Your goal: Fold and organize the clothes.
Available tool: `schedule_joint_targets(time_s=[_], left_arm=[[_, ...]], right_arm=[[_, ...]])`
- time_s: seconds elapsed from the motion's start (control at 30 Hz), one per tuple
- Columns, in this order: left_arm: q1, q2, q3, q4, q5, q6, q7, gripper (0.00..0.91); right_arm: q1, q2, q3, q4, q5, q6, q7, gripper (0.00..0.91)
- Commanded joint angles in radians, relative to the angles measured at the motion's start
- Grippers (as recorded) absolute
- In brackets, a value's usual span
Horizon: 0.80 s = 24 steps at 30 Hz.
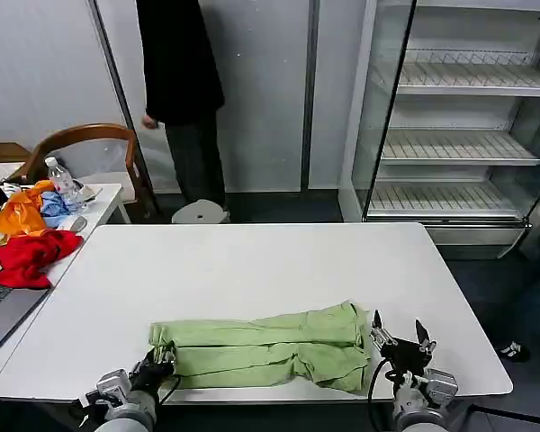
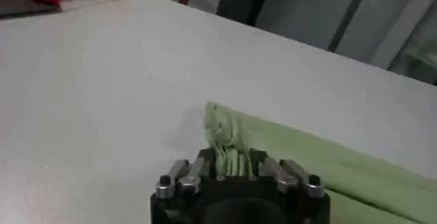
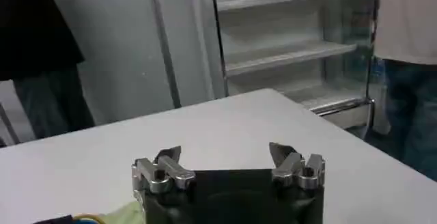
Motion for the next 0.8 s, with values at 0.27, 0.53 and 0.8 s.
schedule_joint_targets(time_s=[0.27, 0.53, 0.8], left_arm=[[-0.01, 0.015, -0.024, -0.005, 0.009, -0.005, -0.003, 0.0], [-0.035, 0.104, -0.071, 0.01, 0.04, -0.016, 0.006, 0.0], [-0.096, 0.241, -0.084, 0.057, 0.038, -0.018, 0.01, 0.01]], right_arm=[[0.008, 0.005, -0.011, 0.004, -0.009, 0.003, 0.002, 0.907], [0.011, 0.005, -0.015, -0.005, -0.008, 0.008, -0.001, 0.907], [0.013, 0.006, -0.023, -0.012, -0.009, 0.014, -0.002, 0.907]])
